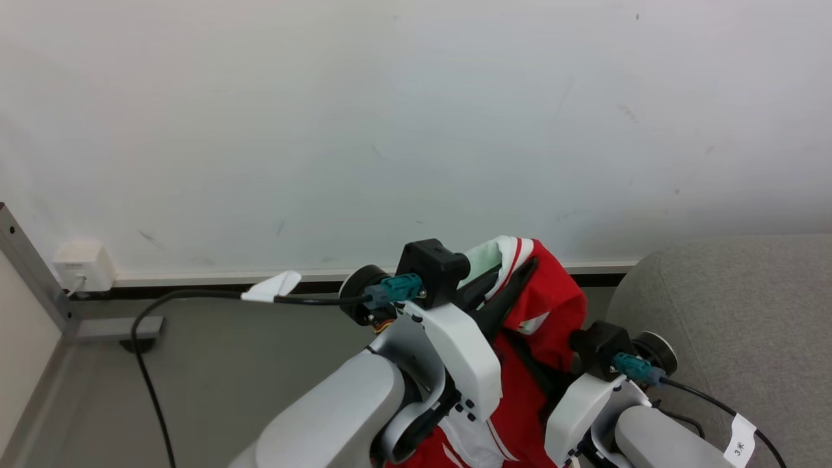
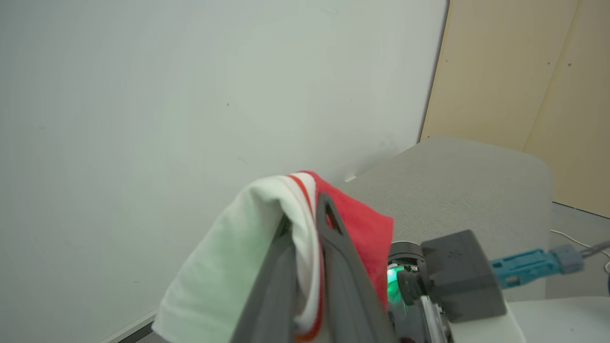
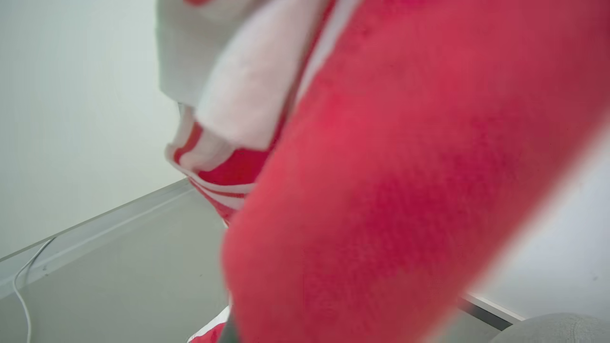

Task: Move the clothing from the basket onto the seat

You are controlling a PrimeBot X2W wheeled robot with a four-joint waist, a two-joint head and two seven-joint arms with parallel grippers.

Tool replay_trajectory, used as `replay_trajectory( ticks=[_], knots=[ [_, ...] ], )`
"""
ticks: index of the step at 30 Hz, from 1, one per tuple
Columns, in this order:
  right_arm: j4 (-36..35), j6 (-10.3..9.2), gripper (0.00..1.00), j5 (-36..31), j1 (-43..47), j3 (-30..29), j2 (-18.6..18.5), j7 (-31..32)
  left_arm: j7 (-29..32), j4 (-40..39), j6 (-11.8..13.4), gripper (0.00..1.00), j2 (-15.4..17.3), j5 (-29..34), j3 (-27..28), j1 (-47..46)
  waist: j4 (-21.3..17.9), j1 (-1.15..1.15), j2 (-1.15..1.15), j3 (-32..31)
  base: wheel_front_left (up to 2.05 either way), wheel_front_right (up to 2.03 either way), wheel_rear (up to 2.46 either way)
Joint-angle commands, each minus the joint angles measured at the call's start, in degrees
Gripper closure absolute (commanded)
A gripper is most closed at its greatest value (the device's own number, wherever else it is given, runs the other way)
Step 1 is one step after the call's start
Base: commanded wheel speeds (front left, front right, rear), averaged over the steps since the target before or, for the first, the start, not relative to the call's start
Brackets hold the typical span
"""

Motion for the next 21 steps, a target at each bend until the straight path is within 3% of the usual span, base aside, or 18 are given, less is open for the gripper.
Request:
replay_trajectory(
  ticks=[1, 9, 10, 11, 12, 13, 21],
  knots=[
    [0.5, -0.12, 1.00, 0.7, -0.5, 0.1, -0.4, -0.1, -0.6, -0.1, 0.2, 1.00, 0.4, -0.7, 0.6, -0.5, 0.0, 0.00, 0.00, 0.0, 0.00, 0.00, 0.00],
    [-3.2, -0.12, 1.00, 1.2, 0.2, -2.7, -1.4, -0.2, -0.9, 1.2, 1.2, 1.00, 1.2, -0.3, 0.5, 0.5, -0.5, 0.00, 0.00, 0.0, 0.00, 0.00, 0.00],
    [-3.6, -0.12, 1.00, 1.0, 0.3, -3.0, -1.5, -0.2, -1.0, 1.4, 1.3, 0.94, 1.3, -0.1, 0.4, 0.6, -0.5, 0.00, 0.00, 0.0, 0.00, 0.00, 0.00],
    [-4.0, -0.12, 1.00, 0.8, 0.4, -3.3, -1.6, -0.2, -1.1, 1.7, 1.4, 0.70, 1.3, 0.1, 0.3, 0.7, -0.6, 0.00, 0.00, 0.0, 0.00, 0.00, 0.00],
    [-4.3, -0.12, 1.00, 0.7, 0.4, -3.7, -1.7, -0.2, -1.1, 2.0, 1.6, 0.42, 1.4, 0.3, 0.2, 0.7, -0.6, 0.00, 0.00, 0.1, 0.00, 0.00, 0.00],
    [-4.5, -0.12, 1.00, 0.6, 0.5, -4.0, -1.9, -0.2, -1.1, 2.4, 1.8, 0.00, 1.4, 0.4, 0.2, 0.8, -0.7, 0.00, 0.00, 0.1, 0.00, 0.00, 0.00],
    [-5.2, -0.12, 1.00, -1.2, 0.9, -9.2, -4.4, -0.2, -2.4, 3.7, 2.0, 0.00, 1.7, 1.3, -0.5, 1.3, -0.4, 0.00, 0.00, 0.8, 0.00, 0.00, 0.00]
  ],
)
